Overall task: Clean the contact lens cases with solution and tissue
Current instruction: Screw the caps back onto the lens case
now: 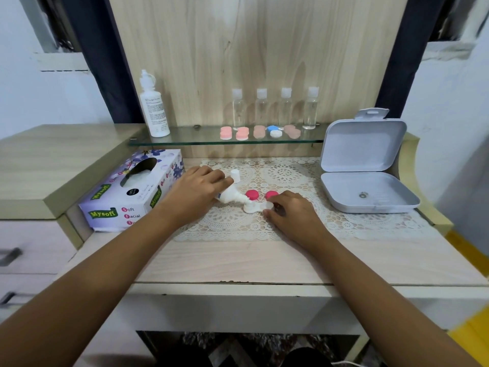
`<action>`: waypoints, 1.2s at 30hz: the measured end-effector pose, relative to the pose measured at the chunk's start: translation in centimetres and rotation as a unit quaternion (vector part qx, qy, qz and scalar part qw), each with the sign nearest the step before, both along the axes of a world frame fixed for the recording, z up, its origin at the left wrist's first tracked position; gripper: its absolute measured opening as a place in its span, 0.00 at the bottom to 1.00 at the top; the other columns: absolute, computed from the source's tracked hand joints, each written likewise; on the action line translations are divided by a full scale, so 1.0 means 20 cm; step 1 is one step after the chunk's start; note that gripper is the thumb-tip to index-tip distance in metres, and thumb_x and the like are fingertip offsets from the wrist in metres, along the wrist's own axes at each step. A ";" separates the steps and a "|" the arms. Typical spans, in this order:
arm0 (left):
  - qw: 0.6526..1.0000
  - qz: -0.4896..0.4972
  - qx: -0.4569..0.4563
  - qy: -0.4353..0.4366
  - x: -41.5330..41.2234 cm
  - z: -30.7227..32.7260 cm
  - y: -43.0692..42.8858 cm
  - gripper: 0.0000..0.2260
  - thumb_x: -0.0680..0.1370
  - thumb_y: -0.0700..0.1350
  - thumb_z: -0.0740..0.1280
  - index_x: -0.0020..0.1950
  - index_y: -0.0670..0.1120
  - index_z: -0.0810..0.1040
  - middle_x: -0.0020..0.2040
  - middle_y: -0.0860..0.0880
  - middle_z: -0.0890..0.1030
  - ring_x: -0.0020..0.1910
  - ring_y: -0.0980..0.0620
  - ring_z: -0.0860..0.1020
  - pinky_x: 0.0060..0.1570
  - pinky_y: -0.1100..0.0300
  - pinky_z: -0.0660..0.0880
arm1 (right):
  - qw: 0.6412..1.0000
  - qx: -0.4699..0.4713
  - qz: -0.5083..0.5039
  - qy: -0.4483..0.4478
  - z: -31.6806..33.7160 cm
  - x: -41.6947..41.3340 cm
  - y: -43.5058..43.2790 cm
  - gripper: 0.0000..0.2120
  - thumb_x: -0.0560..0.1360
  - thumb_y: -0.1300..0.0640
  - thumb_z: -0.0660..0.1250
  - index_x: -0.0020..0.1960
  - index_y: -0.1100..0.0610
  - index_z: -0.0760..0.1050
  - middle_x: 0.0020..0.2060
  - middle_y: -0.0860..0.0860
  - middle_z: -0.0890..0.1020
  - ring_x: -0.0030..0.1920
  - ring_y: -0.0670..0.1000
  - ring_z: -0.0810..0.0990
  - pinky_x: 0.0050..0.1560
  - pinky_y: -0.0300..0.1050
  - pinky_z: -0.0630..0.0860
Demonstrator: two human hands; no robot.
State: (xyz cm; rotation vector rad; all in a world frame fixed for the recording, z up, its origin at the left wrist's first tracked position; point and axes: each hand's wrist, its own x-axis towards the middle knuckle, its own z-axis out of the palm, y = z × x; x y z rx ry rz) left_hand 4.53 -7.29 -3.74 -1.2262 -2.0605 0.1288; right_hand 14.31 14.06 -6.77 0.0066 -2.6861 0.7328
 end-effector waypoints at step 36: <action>0.999 -0.035 0.000 0.004 0.00 0.01 0.14 0.23 0.61 0.44 0.80 0.54 0.43 0.81 0.45 0.44 0.82 0.43 0.42 0.80 0.44 0.51 0.76 | 1.000 -0.028 0.005 -0.012 0.01 -0.02 0.02 0.10 0.72 0.50 0.67 0.49 0.54 0.79 0.44 0.52 0.77 0.47 0.52 0.74 0.51 0.51 0.70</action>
